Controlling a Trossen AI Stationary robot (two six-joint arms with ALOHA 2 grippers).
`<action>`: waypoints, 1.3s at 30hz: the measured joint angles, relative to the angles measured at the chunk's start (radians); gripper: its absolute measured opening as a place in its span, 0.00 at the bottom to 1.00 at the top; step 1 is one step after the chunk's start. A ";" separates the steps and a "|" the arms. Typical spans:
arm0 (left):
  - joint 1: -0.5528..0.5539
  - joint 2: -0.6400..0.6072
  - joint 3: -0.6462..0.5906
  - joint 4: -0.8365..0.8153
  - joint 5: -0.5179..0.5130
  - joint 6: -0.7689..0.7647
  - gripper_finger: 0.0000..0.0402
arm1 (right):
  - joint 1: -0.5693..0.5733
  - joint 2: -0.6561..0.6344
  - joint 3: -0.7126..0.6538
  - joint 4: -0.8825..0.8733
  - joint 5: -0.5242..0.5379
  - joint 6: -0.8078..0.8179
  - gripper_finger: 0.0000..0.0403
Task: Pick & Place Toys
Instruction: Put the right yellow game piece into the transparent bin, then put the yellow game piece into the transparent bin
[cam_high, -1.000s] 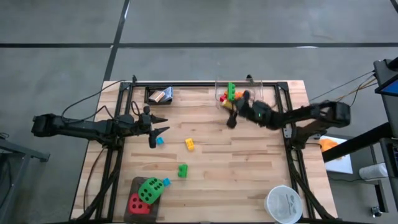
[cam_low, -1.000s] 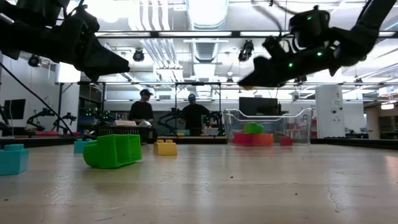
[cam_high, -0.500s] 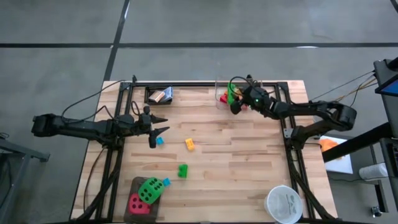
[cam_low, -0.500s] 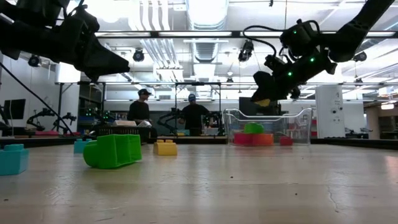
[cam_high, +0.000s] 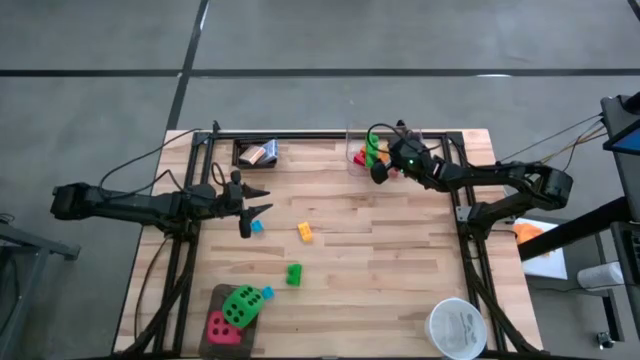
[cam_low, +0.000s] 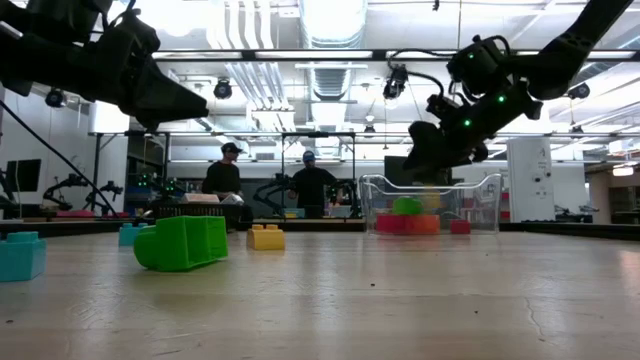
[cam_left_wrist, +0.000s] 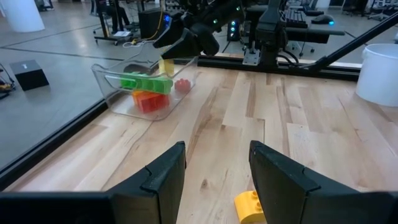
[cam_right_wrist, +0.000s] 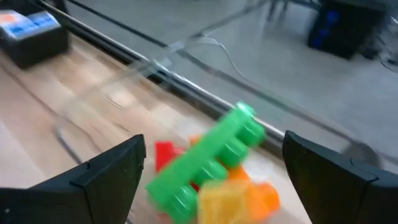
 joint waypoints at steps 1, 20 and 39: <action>0.000 0.000 0.000 -0.002 0.000 0.000 0.44 | 0.000 0.000 0.007 -0.032 0.016 0.011 0.92; 0.000 0.000 0.000 -0.002 0.000 0.000 0.44 | 0.262 0.048 0.135 -0.021 -0.232 -0.062 0.92; 0.000 0.000 0.000 -0.001 0.000 -0.004 0.44 | 0.621 0.637 0.599 -0.186 -0.079 0.197 0.92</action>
